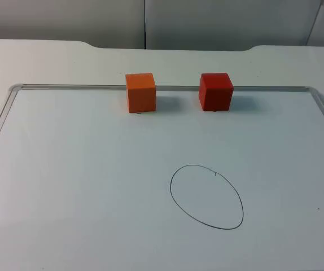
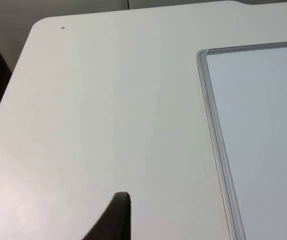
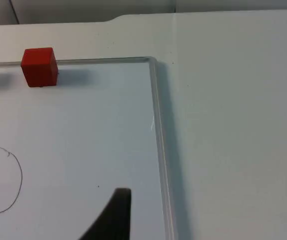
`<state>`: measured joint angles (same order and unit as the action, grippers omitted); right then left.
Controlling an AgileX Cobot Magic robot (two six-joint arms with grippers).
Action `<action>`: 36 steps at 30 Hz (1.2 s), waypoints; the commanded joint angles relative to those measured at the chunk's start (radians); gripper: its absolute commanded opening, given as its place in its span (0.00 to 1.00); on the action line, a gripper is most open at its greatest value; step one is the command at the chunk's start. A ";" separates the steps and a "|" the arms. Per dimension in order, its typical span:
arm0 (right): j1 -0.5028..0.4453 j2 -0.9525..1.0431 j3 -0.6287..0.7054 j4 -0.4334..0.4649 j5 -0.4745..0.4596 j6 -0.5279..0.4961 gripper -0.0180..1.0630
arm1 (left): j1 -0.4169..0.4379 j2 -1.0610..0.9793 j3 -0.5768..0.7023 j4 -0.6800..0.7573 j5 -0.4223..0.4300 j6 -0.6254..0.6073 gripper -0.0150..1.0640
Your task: Pick up one cube with the left hand and another cube with the right hand. First place the cube in the right hand at the target position, then stack the cube in the left hand on top.
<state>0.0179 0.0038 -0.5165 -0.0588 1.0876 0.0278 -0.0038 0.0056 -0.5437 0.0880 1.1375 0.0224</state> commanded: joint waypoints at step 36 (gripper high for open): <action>-0.005 0.884 -0.568 0.308 -0.192 -0.323 0.95 | -0.001 -0.006 -0.002 0.000 -0.014 -0.004 0.99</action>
<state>0.0179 0.7856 -1.0065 0.2337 0.9122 -0.2710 -0.0038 0.0056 -0.5437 0.0880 1.1375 0.0224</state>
